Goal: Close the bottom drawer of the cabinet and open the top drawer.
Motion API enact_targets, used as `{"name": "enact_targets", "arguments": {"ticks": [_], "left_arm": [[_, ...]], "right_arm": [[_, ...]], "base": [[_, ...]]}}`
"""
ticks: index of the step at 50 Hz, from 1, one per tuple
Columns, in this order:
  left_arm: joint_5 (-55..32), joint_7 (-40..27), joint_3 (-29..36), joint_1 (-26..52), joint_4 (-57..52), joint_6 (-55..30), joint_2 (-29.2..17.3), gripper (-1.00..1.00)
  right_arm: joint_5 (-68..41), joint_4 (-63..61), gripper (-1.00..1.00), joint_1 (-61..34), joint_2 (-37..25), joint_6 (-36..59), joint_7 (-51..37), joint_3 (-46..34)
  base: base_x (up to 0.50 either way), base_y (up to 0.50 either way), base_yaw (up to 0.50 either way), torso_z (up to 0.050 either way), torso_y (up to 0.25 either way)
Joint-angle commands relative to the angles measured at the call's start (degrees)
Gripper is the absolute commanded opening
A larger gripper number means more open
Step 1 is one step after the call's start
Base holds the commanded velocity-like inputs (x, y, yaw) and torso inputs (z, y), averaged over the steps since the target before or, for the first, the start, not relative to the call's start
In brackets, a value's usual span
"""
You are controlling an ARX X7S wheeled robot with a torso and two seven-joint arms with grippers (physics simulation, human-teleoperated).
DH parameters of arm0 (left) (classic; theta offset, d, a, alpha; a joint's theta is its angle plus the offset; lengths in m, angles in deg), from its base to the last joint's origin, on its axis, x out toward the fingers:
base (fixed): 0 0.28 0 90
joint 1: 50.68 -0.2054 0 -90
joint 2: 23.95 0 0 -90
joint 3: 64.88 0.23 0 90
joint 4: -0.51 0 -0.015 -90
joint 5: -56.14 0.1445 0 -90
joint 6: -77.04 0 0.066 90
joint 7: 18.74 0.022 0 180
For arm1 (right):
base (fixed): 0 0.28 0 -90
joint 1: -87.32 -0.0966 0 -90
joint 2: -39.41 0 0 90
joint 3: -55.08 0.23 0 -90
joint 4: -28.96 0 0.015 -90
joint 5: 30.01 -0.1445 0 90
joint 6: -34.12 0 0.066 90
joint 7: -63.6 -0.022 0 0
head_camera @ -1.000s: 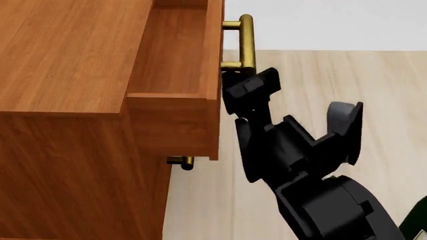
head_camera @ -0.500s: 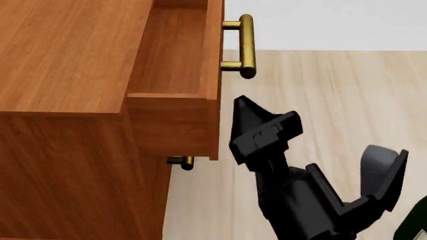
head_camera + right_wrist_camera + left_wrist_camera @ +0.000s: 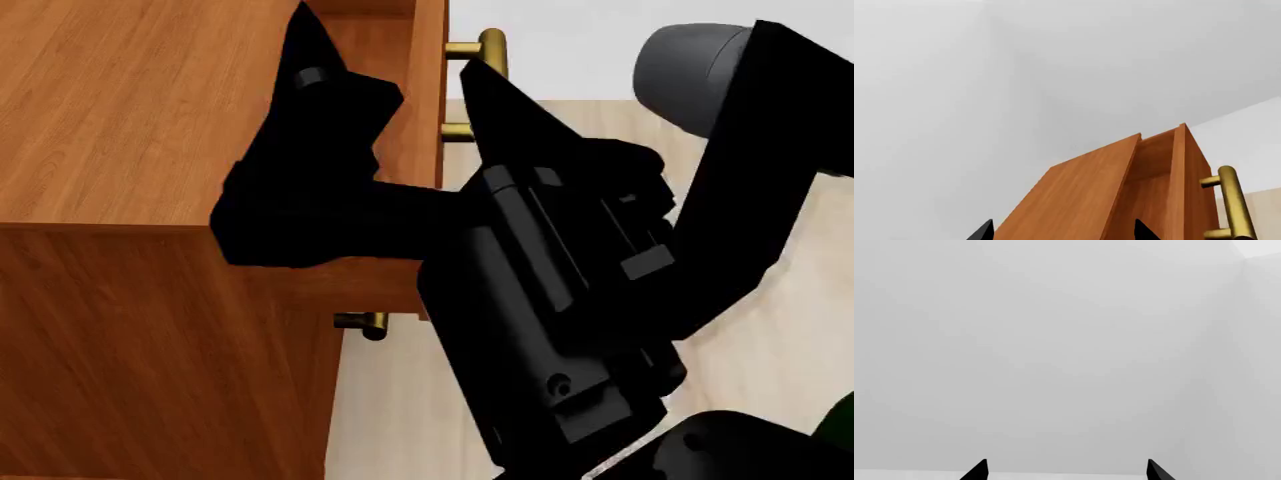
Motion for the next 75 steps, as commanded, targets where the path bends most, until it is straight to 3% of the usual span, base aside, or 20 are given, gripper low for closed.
{"name": "enact_targets", "arguments": {"ticks": [1,13,39,61,75], "left_arm": [[0.02,-0.21,0.06,-0.03,-0.04,-0.03,-0.06,1.0],[-0.11,-0.19,0.13,-0.07,0.19,0.2,-0.13,1.0],[-0.37,-0.5,0.24,-0.15,-0.01,0.01,-0.29,1.0],[-0.7,-0.63,0.29,-0.25,-0.16,0.1,-0.41,1.0],[-0.78,-0.77,0.38,-0.24,-0.11,-0.02,-0.52,1.0]], "right_arm": [[1.97,17.47,1.0,-16.11,-0.22,7.18,0.86,-8.34],[12.92,42.45,1.0,-24.7,1.1,14.0,6.14,-18.75],[20.96,65.78,1.0,-22.13,3.0,18.41,18.18,-29.7],[17.39,60.29,1.0,-20.05,-9.27,26.37,1.5,-28.04],[14.22,59.83,1.0,-25.84,-14.27,31.5,-4.65,-26.01]], "base": [[0.0,0.0,0.0,0.0,0.0],[0.0,0.0,0.0,0.0,0.0],[0.0,0.0,0.0,0.0,0.0],[0.0,0.0,0.0,0.0,-0.004],[0.0,0.0,0.0,0.0,-0.004]]}}
